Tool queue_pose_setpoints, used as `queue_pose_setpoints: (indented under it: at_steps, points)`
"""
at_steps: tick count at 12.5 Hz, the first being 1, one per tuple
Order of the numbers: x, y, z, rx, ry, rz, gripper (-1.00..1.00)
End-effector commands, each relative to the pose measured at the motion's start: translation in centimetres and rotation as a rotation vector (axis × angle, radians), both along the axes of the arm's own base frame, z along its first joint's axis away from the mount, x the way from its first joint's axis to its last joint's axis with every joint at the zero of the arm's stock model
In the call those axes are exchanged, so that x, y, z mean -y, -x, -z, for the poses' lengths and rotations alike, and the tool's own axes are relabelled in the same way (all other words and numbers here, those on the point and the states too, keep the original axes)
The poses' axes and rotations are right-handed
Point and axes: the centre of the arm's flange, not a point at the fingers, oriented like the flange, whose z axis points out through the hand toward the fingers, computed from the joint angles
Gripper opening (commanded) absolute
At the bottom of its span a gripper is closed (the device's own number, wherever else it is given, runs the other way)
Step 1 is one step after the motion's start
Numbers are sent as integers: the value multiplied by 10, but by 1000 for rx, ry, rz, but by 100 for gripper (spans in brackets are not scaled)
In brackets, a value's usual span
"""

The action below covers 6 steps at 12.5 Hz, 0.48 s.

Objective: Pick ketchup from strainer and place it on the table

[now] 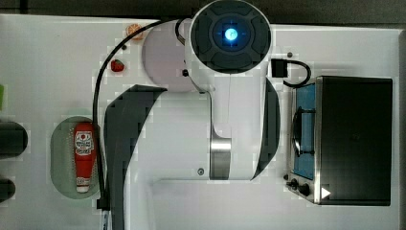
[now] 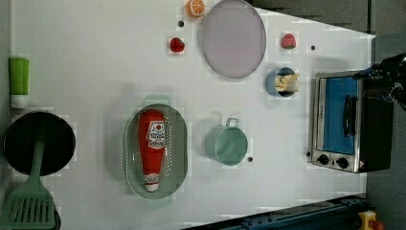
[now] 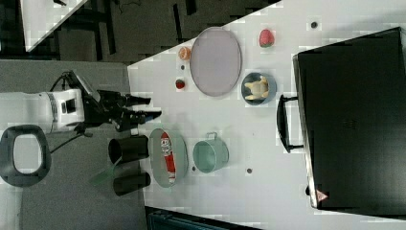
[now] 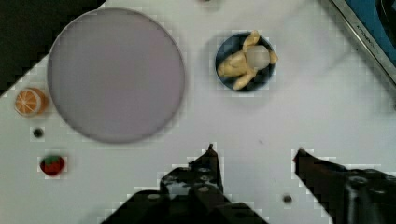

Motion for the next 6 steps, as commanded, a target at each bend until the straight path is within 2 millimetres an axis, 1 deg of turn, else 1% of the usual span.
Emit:
queue_pose_setpoints:
  at_steps: [1, 3, 4, 6]
  points:
    - [0, 64, -74, 13, -14, 84, 59]
    - [-13, 63, -72, 10, -12, 60, 99]
    - [-26, 61, -70, 11, -9, 36, 100]
    - [-64, 59, -63, 8, -3, -33, 100]
